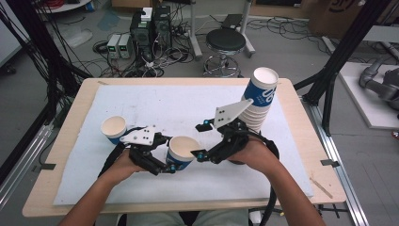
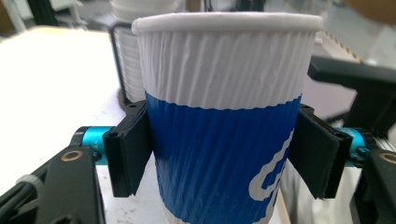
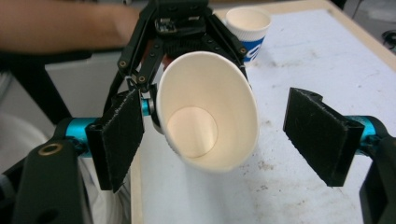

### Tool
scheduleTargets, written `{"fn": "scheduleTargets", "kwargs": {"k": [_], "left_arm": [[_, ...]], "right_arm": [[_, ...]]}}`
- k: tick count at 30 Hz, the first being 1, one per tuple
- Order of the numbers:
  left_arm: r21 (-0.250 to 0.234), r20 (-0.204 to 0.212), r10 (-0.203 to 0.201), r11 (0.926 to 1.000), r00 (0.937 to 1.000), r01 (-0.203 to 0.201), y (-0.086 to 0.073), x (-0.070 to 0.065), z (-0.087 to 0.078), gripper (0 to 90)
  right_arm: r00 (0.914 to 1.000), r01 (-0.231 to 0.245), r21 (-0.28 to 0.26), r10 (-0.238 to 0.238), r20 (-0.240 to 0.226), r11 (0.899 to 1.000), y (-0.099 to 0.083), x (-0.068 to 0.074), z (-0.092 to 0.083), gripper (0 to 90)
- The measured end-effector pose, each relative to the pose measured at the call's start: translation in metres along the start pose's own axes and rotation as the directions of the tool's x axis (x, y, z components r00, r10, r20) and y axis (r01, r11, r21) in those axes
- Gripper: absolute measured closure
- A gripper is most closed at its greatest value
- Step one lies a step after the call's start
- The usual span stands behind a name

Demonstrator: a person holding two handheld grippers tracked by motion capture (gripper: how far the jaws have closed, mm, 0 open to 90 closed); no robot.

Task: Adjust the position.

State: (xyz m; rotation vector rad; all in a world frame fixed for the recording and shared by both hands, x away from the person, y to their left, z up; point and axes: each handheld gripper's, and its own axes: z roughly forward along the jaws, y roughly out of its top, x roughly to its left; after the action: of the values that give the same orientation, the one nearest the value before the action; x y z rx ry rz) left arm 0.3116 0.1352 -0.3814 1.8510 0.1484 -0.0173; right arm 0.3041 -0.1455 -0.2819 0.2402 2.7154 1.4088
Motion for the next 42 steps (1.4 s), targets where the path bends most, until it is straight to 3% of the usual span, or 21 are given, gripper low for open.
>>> {"fn": "scheduleTargets", "kwargs": {"k": [5,8,13,16,20,22,27,32,37,42], "left_arm": [[-0.090,-0.050,-0.009,0.9959,0.9987,0.004,-0.007,0.003,-0.007,27.6],[-0.136,-0.096,0.013,0.9903,0.9953,-0.026,-0.010,0.004,-0.011,27.5],[-0.173,-0.165,0.028,0.9833,0.9859,-0.057,-0.015,0.006,-0.015,27.5],[-0.191,-0.206,0.021,0.9796,0.9784,-0.062,-0.018,0.007,-0.016,27.3],[-0.206,-0.262,-0.001,0.9769,0.9651,-0.055,-0.022,0.010,-0.017,27.1],[-0.212,-0.295,-0.009,0.9756,0.9556,-0.056,-0.024,0.010,-0.018,27.1],[-0.228,-0.343,-0.023,0.9718,0.9392,-0.060,-0.029,0.012,-0.020,27.1],[-0.228,-0.356,-0.029,0.9719,0.9339,-0.057,-0.036,0.014,-0.023,26.9],[-0.231,-0.374,-0.040,0.9716,0.9267,-0.051,-0.038,0.016,-0.025,26.9],[-0.246,-0.376,-0.049,0.9680,0.9253,-0.049,-0.039,0.016,-0.026,26.7]], "right_arm": [[0.9972,-0.069,-0.084,0.071,0.024,0.994,-0.021,-0.001,-0.007,20.9],[0.9919,-0.114,-0.156,0.121,0.039,0.981,-0.037,0.001,-0.010,21.0],[0.9900,-0.096,-0.226,0.116,0.080,0.969,-0.056,0.005,-0.013,21.0],[0.9859,-0.107,-0.263,0.137,0.096,0.959,-0.067,0.009,-0.015,21.0],[0.9787,-0.097,-0.286,0.144,0.147,0.953,-0.082,0.014,-0.019,21.0],[0.9729,-0.090,-0.289,0.146,0.179,0.953,-0.090,0.017,-0.021,21.0],[0.9604,-0.102,-0.290,0.170,0.220,0.951,-0.107,0.020,-0.027,21.0],[0.9479,-0.089,-0.304,0.175,0.266,0.948,-0.120,0.021,-0.029,21.0],[0.9410,-0.096,-0.306,0.186,0.283,0.947,-0.125,0.021,-0.030,21.0],[0.9400,-0.103,-0.305,0.193,0.282,0.947,-0.128,0.024,-0.031,21.0]]}}
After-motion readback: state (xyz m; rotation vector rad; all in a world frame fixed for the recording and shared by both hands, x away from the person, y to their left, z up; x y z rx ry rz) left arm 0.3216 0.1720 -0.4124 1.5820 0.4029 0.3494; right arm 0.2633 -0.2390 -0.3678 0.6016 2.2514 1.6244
